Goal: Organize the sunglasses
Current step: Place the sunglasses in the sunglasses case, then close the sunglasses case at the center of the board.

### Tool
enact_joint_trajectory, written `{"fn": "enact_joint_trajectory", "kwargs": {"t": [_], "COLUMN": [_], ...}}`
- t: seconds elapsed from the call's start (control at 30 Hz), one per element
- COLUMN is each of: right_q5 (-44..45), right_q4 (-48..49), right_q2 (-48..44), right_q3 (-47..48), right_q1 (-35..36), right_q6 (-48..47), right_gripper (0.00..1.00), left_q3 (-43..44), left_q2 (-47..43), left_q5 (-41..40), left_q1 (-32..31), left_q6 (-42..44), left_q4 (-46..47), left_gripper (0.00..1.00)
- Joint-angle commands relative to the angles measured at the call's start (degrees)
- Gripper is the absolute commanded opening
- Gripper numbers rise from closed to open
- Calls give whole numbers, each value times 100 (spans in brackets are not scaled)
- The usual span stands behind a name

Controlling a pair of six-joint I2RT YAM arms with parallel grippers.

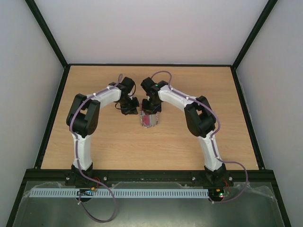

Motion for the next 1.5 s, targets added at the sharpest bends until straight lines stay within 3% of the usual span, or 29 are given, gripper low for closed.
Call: {"fn": "enact_joint_trajectory", "kwargs": {"t": [0.0, 0.43, 0.6, 0.83, 1.0, 1.07, 1.47], "right_q5": [334, 544, 702, 364, -551, -645, -1214], "right_q4": [-717, -1074, -1239, -1201, -98, 30, 1172], "right_q2": [141, -8, -302, -936, -1549, -1514, -1099], "right_q3": [224, 586, 714, 312, -1021, -1182, -1550], "right_q1": [36, 36, 17, -541, -1095, -1123, -1087], "right_q6": [-55, -71, -74, 105, 149, 86, 490], "right_gripper": [19, 29, 38, 40, 81, 88, 89], "left_q3": [-167, -423, -443, -226, -193, -215, -248], "left_q2": [-315, -543, -548, -271, -190, -181, -22], "left_q5": [107, 124, 131, 226, 304, 337, 660], "left_q1": [65, 178, 178, 178, 169, 164, 33], "left_q6": [-41, -15, -46, -79, -154, -180, -484], "left_q4": [-3, 58, 100, 164, 260, 305, 707], "left_gripper": [2, 2, 2, 4, 5, 5, 2]}}
